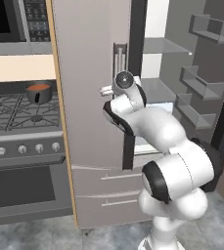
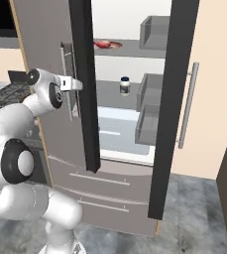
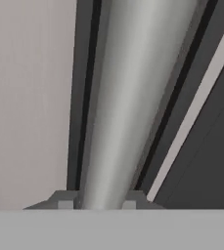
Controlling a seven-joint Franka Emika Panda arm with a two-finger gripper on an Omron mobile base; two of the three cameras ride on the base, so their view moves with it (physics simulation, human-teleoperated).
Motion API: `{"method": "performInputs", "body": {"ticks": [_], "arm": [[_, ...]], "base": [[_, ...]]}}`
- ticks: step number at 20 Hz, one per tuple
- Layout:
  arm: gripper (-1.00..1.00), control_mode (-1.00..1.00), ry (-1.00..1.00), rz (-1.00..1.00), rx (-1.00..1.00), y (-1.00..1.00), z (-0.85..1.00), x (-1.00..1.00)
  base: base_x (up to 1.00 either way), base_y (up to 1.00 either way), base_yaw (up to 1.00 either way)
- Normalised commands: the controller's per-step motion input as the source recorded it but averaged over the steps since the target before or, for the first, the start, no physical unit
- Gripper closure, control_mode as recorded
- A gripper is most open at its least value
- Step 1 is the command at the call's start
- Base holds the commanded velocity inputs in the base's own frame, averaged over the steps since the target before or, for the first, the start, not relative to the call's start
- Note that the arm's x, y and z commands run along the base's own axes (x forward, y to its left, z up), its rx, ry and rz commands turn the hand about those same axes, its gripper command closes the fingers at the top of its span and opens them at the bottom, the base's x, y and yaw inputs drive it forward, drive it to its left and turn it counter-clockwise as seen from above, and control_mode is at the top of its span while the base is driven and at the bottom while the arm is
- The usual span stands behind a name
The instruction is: Retrieve the steak from the fridge and place it on the saucepan with marinade on the stove.
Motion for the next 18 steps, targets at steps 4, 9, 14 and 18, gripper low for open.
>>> {"method": "performInputs", "body": {"ticks": [4, 9, 14, 18], "arm": [[1.00, -1.00, 0.00, -0.11, -0.04, 0.81, -0.21, -0.94], [1.00, -1.00, 0.00, -0.11, -0.01, 0.89, -0.04, -0.80], [1.00, -1.00, 0.09, -0.13, 0.00, 0.92, 0.00, -0.61], [1.00, -1.00, 0.13, -0.12, -0.01, 0.97, 0.00, -0.46]], "base": [[0.00, 0.00, 0.00], [0.00, 0.00, 0.00], [0.00, 0.00, 0.00], [0.00, 0.00, 0.00]]}}
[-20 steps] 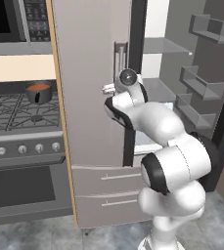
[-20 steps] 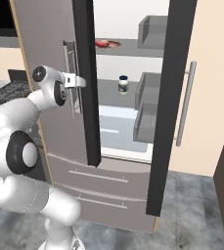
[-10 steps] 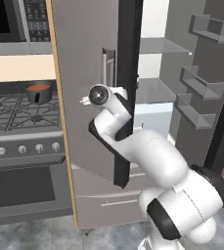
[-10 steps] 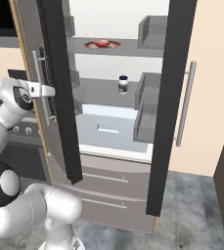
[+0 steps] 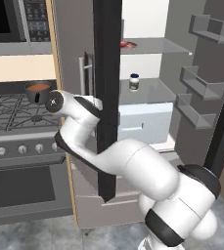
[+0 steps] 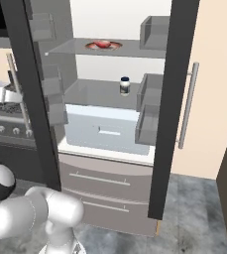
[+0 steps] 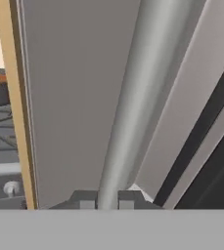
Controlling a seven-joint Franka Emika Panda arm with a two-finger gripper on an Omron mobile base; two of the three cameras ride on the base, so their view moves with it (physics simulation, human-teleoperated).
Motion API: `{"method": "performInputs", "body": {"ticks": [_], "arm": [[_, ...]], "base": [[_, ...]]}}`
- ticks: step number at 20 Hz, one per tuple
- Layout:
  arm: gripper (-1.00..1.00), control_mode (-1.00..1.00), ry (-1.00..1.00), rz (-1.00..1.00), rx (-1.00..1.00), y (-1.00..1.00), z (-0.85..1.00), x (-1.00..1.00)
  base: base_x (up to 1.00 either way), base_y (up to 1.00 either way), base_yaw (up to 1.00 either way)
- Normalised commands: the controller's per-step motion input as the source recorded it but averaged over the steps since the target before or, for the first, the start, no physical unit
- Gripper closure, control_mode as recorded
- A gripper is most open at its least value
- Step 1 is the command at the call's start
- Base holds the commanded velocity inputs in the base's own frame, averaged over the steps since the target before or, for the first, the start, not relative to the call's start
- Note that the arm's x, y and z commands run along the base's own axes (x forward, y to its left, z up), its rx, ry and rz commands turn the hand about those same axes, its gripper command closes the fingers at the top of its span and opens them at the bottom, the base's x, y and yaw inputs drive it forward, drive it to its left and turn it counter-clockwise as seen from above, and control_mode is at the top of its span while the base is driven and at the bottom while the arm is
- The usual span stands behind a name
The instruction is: Retrieve the steak from the fridge and place it on the saucepan with marinade on the stove.
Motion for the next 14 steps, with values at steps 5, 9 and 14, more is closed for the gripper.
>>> {"method": "performInputs", "body": {"ticks": [5, 9, 14], "arm": [[1.00, -1.00, 0.01, -0.08, -0.03, 0.93, -0.08, -0.27], [-1.00, -1.00, -0.11, -0.10, -0.02, 0.37, -0.17, -0.30], [-1.00, -1.00, -0.16, -0.14, 0.00, -0.57, 0.00, -1.00]], "base": [[0.00, 0.00, 0.00], [0.00, 0.00, 0.00], [0.00, 0.00, 0.00]]}}
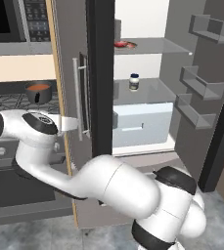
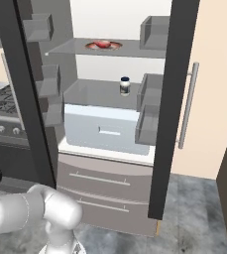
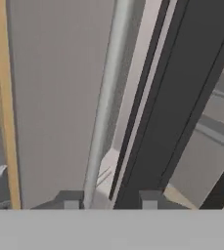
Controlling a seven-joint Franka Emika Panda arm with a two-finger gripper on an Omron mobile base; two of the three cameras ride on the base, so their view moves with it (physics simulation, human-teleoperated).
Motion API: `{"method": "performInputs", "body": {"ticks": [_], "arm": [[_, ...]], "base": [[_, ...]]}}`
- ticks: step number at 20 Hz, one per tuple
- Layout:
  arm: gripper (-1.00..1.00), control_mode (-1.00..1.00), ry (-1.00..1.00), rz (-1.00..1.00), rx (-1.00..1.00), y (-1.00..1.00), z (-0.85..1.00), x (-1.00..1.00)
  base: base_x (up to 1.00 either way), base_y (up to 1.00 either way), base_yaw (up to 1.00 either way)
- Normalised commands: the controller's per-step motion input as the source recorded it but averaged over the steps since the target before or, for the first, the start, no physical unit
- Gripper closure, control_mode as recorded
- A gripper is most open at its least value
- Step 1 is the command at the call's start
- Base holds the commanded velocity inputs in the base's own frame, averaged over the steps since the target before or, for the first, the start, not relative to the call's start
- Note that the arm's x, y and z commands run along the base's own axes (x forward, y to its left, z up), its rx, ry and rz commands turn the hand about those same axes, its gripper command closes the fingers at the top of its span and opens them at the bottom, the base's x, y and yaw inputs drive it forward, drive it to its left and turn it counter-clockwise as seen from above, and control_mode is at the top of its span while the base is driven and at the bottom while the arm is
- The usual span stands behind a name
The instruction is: Retrieve the steak from the fridge and place it on the saucepan with marinade on the stove.
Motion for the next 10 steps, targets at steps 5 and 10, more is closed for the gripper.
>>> {"method": "performInputs", "body": {"ticks": [5, 10], "arm": [[-1.00, -1.00, -0.13, -0.09, 0.00, -1.00, 0.00, -0.89], [-1.00, -1.00, -0.02, -0.05, 0.01, -1.00, 0.17, -0.49]], "base": [[0.00, 0.00, 0.00], [0.00, 0.00, 0.00]]}}
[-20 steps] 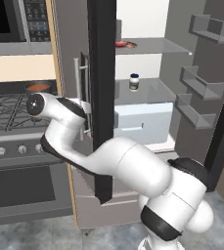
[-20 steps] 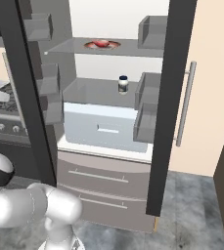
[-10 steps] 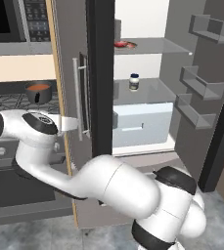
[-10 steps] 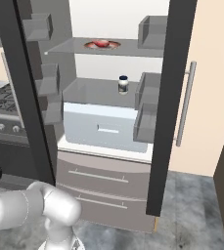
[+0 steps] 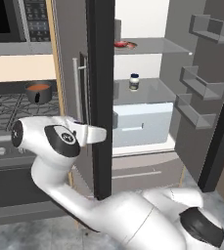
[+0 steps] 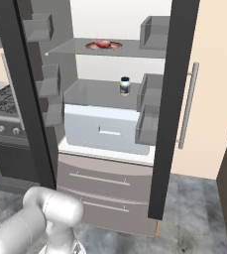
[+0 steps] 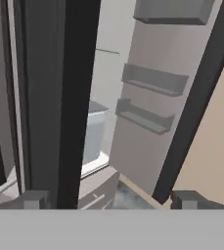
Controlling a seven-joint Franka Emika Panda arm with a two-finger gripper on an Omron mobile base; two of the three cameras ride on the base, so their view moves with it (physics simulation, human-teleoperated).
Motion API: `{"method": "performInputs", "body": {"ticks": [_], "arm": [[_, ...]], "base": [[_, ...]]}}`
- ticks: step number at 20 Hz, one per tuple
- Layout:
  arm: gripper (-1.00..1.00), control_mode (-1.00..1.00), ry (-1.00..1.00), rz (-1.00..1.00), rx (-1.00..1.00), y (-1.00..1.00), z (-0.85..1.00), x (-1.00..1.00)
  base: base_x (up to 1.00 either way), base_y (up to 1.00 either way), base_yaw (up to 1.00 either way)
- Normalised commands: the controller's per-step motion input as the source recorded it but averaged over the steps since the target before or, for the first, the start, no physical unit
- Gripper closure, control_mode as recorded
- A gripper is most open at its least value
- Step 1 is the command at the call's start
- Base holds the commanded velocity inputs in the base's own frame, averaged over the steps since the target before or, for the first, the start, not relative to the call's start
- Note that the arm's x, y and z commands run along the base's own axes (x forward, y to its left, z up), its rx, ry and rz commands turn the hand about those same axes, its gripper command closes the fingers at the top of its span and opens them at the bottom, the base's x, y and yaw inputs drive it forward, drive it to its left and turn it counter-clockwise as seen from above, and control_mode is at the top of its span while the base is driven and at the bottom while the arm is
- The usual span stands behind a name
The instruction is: Retrieve the steak from the fridge and place it on the saucepan with marinade on the stove.
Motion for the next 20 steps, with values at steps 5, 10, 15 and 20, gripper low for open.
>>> {"method": "performInputs", "body": {"ticks": [5, 10, 15, 20], "arm": [[-1.00, -1.00, 0.00, -0.01, 0.01, -1.00, 0.31, -0.17], [-1.00, -1.00, 0.00, 0.05, 0.02, -0.99, 0.09, -0.03], [-1.00, -1.00, 0.14, 0.37, 0.01, -0.69, -0.23, 0.04], [-1.00, -1.00, 0.23, 0.57, 0.00, -0.46, -0.36, 0.42]], "base": [[0.00, 0.00, 0.00], [0.00, 0.00, 0.00], [0.00, 0.00, 0.00], [0.00, 0.00, 0.00]]}}
